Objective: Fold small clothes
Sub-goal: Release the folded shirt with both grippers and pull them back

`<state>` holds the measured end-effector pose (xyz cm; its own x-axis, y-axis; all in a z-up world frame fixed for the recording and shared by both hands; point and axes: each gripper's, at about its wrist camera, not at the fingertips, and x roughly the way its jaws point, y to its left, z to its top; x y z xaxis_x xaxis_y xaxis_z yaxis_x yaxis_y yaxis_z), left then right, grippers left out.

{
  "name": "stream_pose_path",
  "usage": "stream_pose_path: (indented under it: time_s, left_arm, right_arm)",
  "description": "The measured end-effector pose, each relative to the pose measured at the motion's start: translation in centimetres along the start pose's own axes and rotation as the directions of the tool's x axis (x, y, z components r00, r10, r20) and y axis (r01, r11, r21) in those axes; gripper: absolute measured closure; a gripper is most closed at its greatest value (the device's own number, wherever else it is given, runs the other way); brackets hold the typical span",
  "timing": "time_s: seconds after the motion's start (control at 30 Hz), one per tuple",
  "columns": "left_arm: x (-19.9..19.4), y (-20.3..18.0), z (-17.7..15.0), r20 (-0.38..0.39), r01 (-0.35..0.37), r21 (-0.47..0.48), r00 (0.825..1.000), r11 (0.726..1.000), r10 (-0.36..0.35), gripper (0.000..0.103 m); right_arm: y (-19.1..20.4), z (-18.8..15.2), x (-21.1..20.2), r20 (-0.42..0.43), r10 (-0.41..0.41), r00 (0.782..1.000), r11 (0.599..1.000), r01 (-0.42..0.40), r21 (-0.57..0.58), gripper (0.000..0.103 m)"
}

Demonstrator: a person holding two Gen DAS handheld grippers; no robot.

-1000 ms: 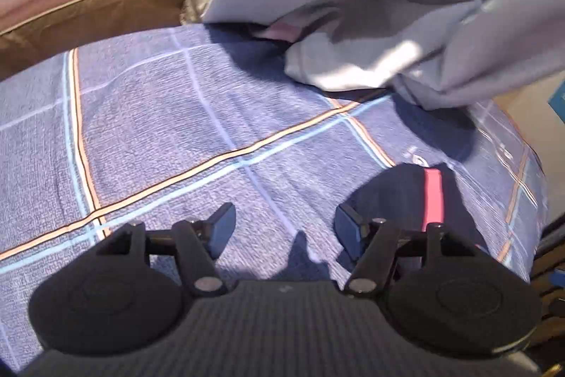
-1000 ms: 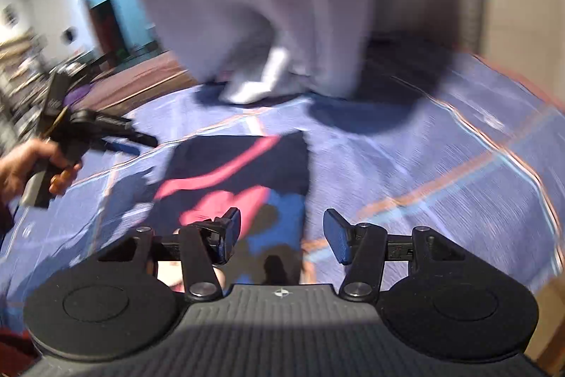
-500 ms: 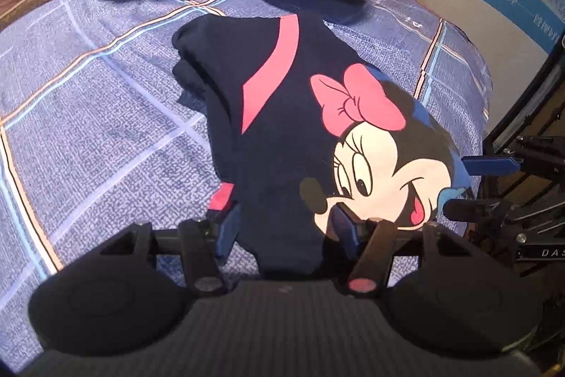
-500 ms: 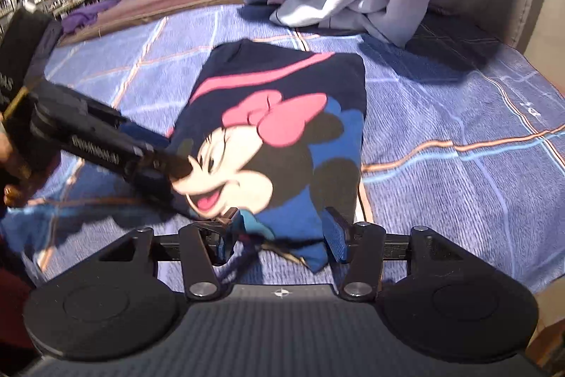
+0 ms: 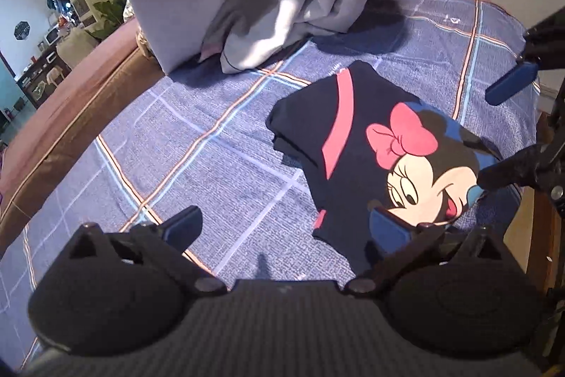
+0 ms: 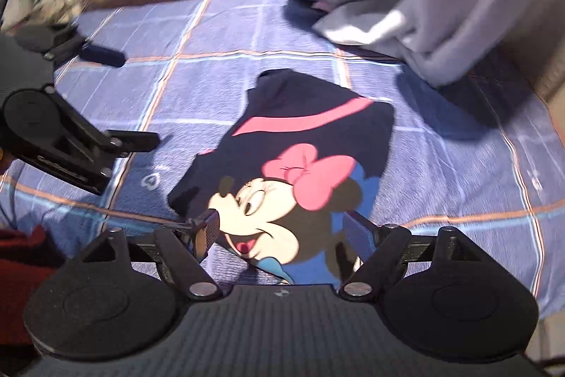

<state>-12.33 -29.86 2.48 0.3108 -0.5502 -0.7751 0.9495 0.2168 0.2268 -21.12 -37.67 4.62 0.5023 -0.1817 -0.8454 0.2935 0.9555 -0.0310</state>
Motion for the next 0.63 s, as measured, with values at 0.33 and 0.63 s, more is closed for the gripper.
stream_pose_path:
  time_s: [0.33,0.63]
  left_arm:
    - [1.8,-3.0,-1.9,-0.068,0.095,0.025,0.993,0.995,-0.094,0.0]
    - [0.9,-2.2,-1.5,-0.01,0.074,-0.007,0.997,0.997,-0.074,0.003]
  right_arm:
    - [1.5,0.2,1.7,-0.14,-0.022,0.99,0.983,-0.005,-0.185,0.0]
    - [0.8,0.4,2.0,-0.141,-0.038,0.989,0.984,0.012,-0.179,0.0]
